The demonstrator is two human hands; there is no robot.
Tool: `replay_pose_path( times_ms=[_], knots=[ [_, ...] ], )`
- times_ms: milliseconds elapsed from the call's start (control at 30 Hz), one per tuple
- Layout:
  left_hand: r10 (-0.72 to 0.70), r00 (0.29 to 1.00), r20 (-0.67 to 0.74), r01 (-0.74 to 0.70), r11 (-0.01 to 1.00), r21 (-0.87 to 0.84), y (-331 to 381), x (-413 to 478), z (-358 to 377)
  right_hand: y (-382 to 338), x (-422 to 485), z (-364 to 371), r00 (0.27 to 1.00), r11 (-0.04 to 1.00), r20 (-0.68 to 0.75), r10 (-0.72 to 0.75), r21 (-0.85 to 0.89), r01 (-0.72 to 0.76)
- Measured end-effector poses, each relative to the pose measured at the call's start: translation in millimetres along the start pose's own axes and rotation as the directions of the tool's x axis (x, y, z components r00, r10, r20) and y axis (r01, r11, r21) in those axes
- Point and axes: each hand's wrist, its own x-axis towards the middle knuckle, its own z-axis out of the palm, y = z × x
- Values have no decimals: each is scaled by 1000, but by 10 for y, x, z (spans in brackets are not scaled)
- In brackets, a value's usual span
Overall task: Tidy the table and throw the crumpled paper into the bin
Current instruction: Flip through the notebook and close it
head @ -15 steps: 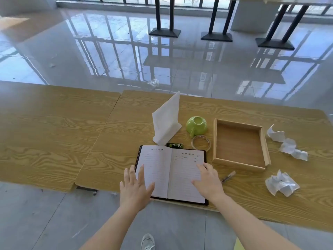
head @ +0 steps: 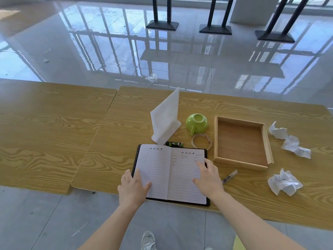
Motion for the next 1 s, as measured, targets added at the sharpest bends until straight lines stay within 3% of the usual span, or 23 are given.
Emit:
replay_pose_path(
  times_ms=[367, 467, 633, 1000],
  knots=[
    [-220, 973, 75, 230, 953, -199, 22, 222, -124, 14, 123, 11, 995, 983, -19, 95, 160, -91],
    [-258, 963, 78, 267, 875, -403, -30, 263, -202, 14, 160, -24, 993, 964, -56, 106, 253, -88],
    [-186, 982, 39, 167, 746, -645, -54, 161, -401, 85, 230, -93, 974, 897, -50, 223, 401, -185],
    [141, 973, -181, -223, 769, -599, 409, -259, -641, 188, 392, -183, 930, 759, 44, 366, 565, -325]
  ],
)
